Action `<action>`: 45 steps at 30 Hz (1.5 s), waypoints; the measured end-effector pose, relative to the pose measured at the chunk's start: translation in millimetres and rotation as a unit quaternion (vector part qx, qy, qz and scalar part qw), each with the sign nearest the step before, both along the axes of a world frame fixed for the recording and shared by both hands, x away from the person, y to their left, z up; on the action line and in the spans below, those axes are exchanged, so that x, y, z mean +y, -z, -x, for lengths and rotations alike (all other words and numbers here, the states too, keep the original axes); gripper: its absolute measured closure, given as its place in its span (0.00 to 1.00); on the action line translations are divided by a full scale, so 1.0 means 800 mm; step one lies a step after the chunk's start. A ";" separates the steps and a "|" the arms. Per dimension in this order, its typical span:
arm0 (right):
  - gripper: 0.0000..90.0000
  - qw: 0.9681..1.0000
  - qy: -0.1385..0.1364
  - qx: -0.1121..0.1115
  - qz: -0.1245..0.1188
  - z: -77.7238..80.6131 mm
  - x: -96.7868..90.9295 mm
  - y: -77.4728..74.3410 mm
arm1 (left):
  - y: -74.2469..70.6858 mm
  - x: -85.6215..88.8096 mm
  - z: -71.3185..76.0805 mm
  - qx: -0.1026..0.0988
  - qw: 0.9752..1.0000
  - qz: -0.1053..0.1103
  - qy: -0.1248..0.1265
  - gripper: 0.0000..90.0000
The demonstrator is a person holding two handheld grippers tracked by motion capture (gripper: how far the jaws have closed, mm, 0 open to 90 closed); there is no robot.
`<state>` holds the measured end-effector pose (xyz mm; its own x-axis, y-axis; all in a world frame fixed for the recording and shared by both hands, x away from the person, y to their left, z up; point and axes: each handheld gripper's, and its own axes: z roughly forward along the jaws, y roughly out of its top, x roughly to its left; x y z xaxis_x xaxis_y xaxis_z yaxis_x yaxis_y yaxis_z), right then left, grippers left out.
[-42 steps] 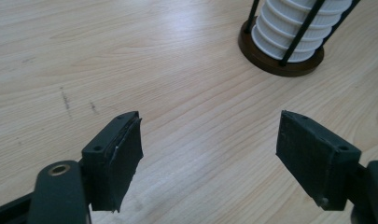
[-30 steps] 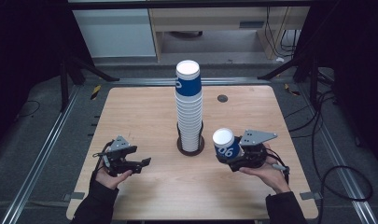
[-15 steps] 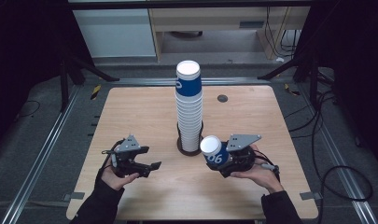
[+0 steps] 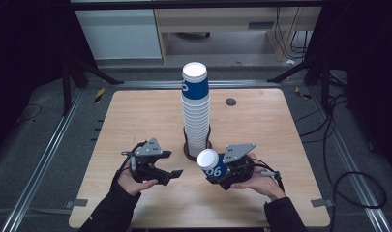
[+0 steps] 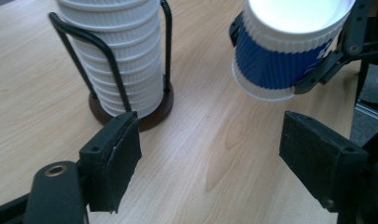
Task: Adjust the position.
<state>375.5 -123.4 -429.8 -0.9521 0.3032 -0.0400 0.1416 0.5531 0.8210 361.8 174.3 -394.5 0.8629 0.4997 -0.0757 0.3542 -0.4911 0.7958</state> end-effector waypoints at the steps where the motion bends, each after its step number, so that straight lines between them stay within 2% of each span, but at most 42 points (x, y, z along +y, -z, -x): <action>1: 0.22 1.000 -0.002 0.002 0.002 0.000 0.002 0.002 | 0.001 -0.001 0.000 0.000 1.000 -0.002 0.002 0.22; 7: 0.22 1.000 -0.015 0.009 0.023 0.001 0.015 0.015 | 0.006 -0.011 0.001 0.010 1.000 0.000 0.020 0.22; 22: 0.22 0.998 -0.037 0.013 0.040 0.000 0.038 0.029 | 0.015 -0.034 0.002 0.026 0.998 -0.005 0.051 0.21; 39: 0.22 0.997 -0.062 0.009 0.051 0.005 0.061 0.036 | 0.025 -0.049 0.002 0.037 0.997 -0.013 0.065 0.22; 45: 0.23 0.997 -0.064 0.008 0.052 0.007 0.066 0.036 | 0.029 -0.054 0.001 0.042 0.996 -0.023 0.070 0.24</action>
